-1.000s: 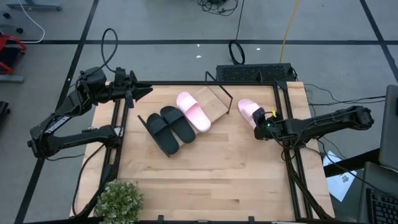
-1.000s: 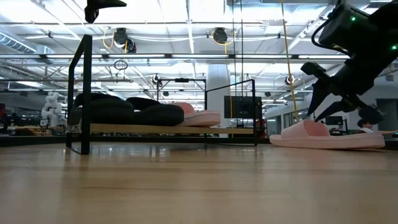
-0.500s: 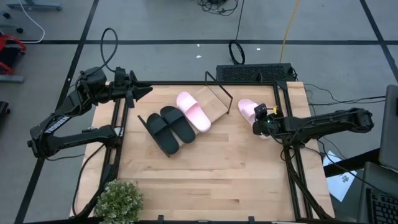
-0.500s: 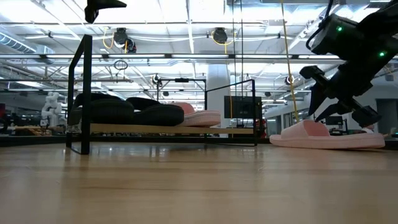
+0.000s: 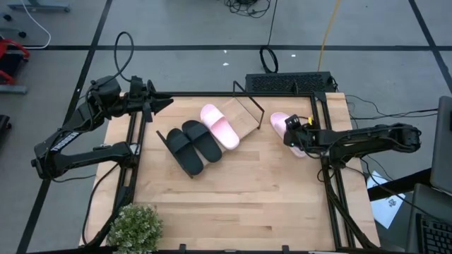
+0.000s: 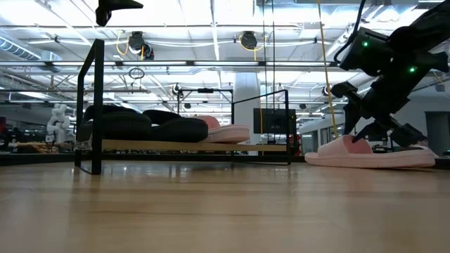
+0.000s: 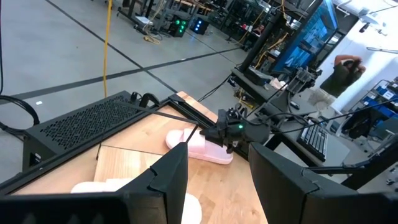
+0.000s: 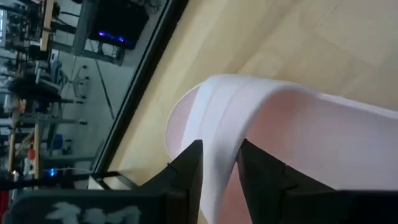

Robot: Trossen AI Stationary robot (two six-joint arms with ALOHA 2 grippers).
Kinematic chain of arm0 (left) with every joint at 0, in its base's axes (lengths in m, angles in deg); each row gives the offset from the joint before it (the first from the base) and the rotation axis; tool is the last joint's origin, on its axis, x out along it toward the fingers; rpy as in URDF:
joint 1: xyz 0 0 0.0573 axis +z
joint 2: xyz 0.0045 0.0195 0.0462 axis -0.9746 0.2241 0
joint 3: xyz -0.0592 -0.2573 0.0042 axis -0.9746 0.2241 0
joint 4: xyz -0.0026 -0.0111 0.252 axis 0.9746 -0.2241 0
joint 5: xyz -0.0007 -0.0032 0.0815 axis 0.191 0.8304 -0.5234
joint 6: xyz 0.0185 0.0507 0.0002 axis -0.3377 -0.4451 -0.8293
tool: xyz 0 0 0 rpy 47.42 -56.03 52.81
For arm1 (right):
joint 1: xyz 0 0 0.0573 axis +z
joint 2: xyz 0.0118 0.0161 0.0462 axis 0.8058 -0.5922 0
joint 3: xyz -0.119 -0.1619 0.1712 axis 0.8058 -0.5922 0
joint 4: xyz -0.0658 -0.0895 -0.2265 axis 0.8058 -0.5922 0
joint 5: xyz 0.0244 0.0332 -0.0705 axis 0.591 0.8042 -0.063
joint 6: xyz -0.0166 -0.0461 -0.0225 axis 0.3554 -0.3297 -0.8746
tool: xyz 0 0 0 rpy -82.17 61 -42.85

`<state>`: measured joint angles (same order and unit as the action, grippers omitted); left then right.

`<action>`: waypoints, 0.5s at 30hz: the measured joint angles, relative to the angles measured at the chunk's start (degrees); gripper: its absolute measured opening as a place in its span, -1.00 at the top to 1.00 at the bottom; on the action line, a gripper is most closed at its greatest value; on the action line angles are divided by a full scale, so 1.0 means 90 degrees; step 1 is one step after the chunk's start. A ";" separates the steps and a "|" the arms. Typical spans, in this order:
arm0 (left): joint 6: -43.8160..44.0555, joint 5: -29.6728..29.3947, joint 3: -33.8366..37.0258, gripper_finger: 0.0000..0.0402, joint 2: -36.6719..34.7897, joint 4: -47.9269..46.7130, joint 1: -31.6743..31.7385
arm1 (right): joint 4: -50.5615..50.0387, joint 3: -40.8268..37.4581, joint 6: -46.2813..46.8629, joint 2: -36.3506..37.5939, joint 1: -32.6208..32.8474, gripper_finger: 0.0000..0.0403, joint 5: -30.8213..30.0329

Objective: Pick and place slides into the shelf
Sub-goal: Put the pink slide on the shelf

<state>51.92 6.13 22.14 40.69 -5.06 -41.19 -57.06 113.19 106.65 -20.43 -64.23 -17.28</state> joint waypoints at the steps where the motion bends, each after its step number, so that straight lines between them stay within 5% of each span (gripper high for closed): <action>1: 0.0000 0.0001 -0.0001 0.18 0.0000 0.0000 -0.0002 | -0.0018 0.0000 0.0017 -0.0015 -0.0045 0.55 0.0032; 10: 0.0072 0.0006 0.0000 0.18 0.0000 -0.0001 -0.0001 | 0.0128 -0.0081 -0.0523 -0.0024 -0.0367 0.94 0.0642; 15: 0.0070 0.0008 -0.0002 0.18 0.0000 -0.0002 0.0000 | 0.0511 -0.0112 -0.1031 0.0174 -0.0363 0.97 0.1037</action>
<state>52.55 6.20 22.13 40.69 -5.08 -41.19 -52.46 112.19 97.37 -18.86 -67.50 -7.95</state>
